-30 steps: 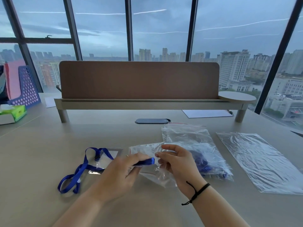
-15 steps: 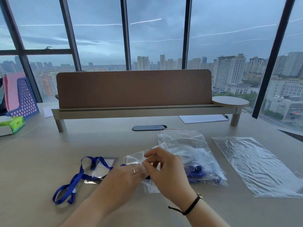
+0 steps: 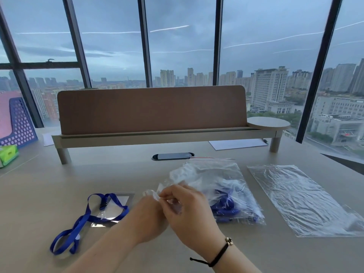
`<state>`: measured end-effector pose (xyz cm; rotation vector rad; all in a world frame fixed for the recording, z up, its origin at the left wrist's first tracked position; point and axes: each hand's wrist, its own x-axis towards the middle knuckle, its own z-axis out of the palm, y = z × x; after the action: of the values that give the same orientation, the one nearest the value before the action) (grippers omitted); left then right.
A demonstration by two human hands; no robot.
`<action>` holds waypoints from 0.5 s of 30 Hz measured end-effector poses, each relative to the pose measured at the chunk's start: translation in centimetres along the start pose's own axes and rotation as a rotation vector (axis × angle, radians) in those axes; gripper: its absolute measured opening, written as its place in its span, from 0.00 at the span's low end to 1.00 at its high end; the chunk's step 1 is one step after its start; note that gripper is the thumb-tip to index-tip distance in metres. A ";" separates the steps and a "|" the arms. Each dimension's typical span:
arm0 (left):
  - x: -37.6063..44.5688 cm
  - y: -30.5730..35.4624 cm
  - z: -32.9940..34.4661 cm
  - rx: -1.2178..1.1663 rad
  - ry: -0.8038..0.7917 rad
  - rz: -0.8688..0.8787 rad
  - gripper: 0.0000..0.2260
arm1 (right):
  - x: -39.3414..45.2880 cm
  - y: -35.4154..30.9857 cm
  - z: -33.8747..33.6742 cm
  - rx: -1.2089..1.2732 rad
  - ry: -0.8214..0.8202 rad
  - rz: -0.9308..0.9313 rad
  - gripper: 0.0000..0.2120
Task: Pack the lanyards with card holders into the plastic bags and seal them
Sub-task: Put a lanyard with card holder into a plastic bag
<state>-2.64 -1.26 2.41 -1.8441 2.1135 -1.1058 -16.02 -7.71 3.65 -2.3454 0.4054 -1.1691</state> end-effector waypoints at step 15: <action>-3.2 -2.3 2.6 -0.502 -0.188 -0.535 0.23 | 0.1 2.1 -0.9 -0.375 -0.209 0.311 0.08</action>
<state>1.44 0.56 0.76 -2.7266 1.9608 -0.4406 -16.77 -9.77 3.08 -2.5611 0.9420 -0.7424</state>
